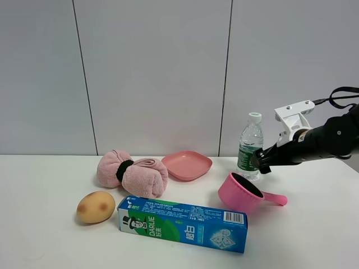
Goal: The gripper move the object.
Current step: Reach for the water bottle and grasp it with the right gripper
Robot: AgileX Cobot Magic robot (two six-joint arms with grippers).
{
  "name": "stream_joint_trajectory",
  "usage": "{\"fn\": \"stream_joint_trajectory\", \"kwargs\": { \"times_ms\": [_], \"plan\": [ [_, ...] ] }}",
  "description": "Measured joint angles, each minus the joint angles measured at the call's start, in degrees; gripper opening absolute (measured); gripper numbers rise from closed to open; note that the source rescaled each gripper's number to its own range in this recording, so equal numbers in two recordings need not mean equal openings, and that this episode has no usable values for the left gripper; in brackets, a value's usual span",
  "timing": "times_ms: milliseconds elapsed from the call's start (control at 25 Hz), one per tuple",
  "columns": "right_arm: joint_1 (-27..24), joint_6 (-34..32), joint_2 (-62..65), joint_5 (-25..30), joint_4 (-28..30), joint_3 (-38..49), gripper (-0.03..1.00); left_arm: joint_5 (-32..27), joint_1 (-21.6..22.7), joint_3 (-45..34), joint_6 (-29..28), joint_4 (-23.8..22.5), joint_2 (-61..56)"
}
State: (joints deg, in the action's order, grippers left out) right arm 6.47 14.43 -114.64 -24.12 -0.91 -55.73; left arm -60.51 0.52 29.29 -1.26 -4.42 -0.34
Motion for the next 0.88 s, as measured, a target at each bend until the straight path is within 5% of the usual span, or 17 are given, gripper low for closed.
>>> {"fn": "stream_joint_trajectory", "kwargs": {
  "times_ms": [880],
  "plan": [
    [0.67,-2.42,-4.80,-12.72,4.06,-0.02,1.00,0.00,0.00,0.00,0.00,0.00,0.00]
  ]
}}
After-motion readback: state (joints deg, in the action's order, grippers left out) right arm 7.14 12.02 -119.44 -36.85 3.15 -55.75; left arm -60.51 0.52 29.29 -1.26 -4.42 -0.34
